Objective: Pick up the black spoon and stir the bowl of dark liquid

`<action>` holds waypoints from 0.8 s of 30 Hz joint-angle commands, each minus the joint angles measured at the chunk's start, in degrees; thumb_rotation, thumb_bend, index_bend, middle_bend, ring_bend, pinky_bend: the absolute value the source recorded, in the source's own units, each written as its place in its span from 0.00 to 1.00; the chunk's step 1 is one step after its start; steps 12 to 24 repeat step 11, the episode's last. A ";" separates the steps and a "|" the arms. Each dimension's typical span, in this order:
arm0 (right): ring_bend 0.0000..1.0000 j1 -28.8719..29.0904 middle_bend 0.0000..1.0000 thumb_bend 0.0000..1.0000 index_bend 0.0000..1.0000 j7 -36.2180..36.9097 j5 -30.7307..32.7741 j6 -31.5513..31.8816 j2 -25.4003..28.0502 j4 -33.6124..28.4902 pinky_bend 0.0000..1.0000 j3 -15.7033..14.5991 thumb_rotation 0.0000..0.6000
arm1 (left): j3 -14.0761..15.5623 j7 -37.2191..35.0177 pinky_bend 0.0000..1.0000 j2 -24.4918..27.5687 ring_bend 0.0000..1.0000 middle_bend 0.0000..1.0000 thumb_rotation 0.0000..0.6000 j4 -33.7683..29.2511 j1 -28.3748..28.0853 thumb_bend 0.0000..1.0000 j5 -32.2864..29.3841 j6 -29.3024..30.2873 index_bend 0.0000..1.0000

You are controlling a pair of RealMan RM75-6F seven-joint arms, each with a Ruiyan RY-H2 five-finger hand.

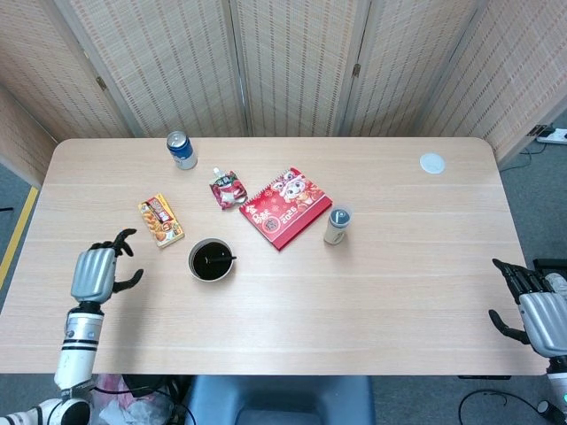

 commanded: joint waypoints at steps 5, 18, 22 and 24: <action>0.11 -0.79 0.12 0.27 0.00 -0.51 0.78 1.62 -1.34 0.07 0.16 0.55 1.00 | 5.61 3.12 0.31 4.92 0.36 0.41 1.00 -4.07 6.46 0.28 6.57 6.60 0.23; 0.11 -1.62 0.12 0.27 0.00 -1.05 1.53 3.11 -2.16 -0.58 0.16 1.05 1.00 | 7.45 4.06 0.29 4.75 0.36 0.40 1.00 -5.15 10.25 0.28 11.03 11.59 0.22; 0.11 -1.62 0.12 0.27 0.00 -1.05 1.53 3.11 -2.16 -0.58 0.16 1.05 1.00 | 7.45 4.06 0.29 4.75 0.36 0.40 1.00 -5.15 10.25 0.28 11.03 11.59 0.22; 0.11 -1.62 0.12 0.27 0.00 -1.05 1.53 3.11 -2.16 -0.58 0.16 1.05 1.00 | 7.45 4.06 0.29 4.75 0.36 0.40 1.00 -5.15 10.25 0.28 11.03 11.59 0.22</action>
